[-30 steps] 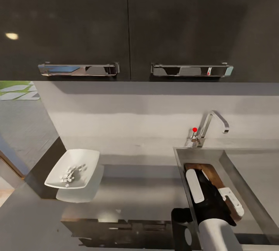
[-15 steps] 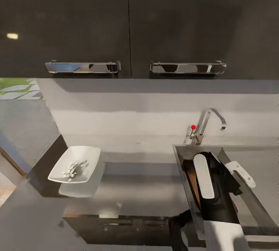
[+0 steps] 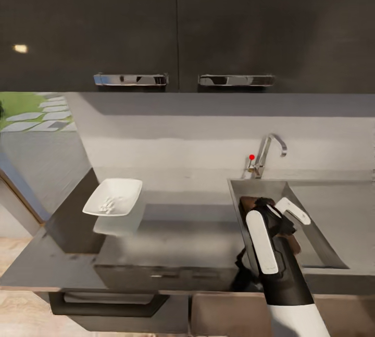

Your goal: In the kitchen, take the Vidalia onion out of the sink, dice it on the chopping board with the paring knife, put the diced onion into the bowl on the countertop, then place both the paring knife and the chopping board into the sink.

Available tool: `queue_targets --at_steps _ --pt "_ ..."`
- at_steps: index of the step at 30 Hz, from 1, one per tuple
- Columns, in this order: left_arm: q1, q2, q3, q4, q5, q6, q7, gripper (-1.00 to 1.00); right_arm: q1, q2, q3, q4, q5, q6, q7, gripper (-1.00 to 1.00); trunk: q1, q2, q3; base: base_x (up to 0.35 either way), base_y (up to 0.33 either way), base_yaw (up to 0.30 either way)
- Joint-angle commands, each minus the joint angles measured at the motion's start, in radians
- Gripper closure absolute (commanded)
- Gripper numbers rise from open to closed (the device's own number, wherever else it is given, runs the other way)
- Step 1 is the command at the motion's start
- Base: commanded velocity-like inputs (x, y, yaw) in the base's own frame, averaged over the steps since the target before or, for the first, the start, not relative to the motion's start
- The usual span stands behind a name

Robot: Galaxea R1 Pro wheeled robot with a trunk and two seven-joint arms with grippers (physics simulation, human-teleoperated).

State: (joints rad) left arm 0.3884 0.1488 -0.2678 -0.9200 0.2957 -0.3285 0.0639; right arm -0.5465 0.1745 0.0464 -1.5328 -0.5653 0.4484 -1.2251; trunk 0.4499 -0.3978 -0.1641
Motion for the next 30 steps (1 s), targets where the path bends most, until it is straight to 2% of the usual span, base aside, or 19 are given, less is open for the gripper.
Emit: queue_targets --at_steps 1,7,10,13,15,16,18,23,24,25,28,30 --pt "0.0 0.001 -0.005 -0.001 0.006 -0.003 0.007 -1.0 0.002 0.0 0.007 -0.001 -0.003 0.01 0.0 -1.0 0.0 -0.002 -0.002 -0.335 0.0 0.0" --pt "0.0 0.002 -0.005 -0.002 0.006 -0.003 0.007 -1.0 0.032 0.0 0.064 -0.001 -0.002 0.004 0.058 -1.0 0.0 -0.002 -0.002 -0.335 0.0 0.0" --pt "0.0 0.002 -0.004 -0.002 0.006 -0.003 0.007 -1.0 0.055 -0.008 0.074 -0.001 0.001 -0.003 0.109 -1.0 0.0 -0.002 -0.002 -0.335 0.0 0.0" --pt "0.0 0.002 -0.004 -0.002 0.006 -0.003 0.007 -1.0 0.087 -0.016 0.078 -0.001 0.025 -0.029 0.162 -1.0 0.0 -0.002 -0.002 -0.335 0.0 0.0" --pt "0.0 0.002 -0.004 -0.002 0.006 -0.003 0.007 -1.0 0.107 -0.018 0.08 -0.002 0.059 -0.056 0.191 -1.0 0.0 -0.002 -0.002 -0.335 0.0 0.0" --pt "0.0 0.002 -0.004 -0.002 0.006 -0.003 0.007 -1.0 0.138 -0.019 0.083 -0.003 0.115 -0.09 0.241 -1.0 0.0 -0.002 -0.002 -0.335 0.0 0.0" --pt "0.0 0.002 -0.004 -0.002 0.006 -0.003 0.007 -1.0 0.177 -0.019 0.084 -0.002 0.167 -0.124 0.311 -1.0 0.0 -0.002 -0.002 -0.335 0.0 0.0" --pt "0.0 0.002 -0.004 -0.002 0.006 -0.003 0.007 -1.0 0.266 -0.02 0.084 -0.002 0.248 -0.208 0.424 -1.0 0.0 -0.002 -0.002 -0.335 0.0 0.0" --pt "0.0 0.002 -0.004 -0.003 0.006 -0.003 0.007 -1.0 0.307 -0.02 0.084 -0.002 0.29 -0.251 0.459 -1.0 0.0 -0.002 -0.002 -0.334 0.0 0.0" --pt "0.0 0.002 -0.004 -0.003 0.006 -0.003 0.007 -1.0 0.327 -0.02 0.084 -0.002 0.31 -0.272 0.475 -1.0 0.0 -0.002 -0.002 -0.333 0.0 0.0" --pt "0.0 0.003 -0.004 -0.003 0.006 -0.003 0.007 -1.0 0.384 -0.027 0.084 -0.002 0.345 -0.333 0.519 -1.0 0.0 -0.002 -0.002 -0.299 0.0 0.0" --pt "0.0 0.003 -0.004 -0.003 0.006 -0.003 0.007 -1.0 0.442 -0.049 0.084 -0.001 0.353 -0.376 0.558 -1.0 0.0 -0.002 -0.002 -0.151 0.0 0.0"
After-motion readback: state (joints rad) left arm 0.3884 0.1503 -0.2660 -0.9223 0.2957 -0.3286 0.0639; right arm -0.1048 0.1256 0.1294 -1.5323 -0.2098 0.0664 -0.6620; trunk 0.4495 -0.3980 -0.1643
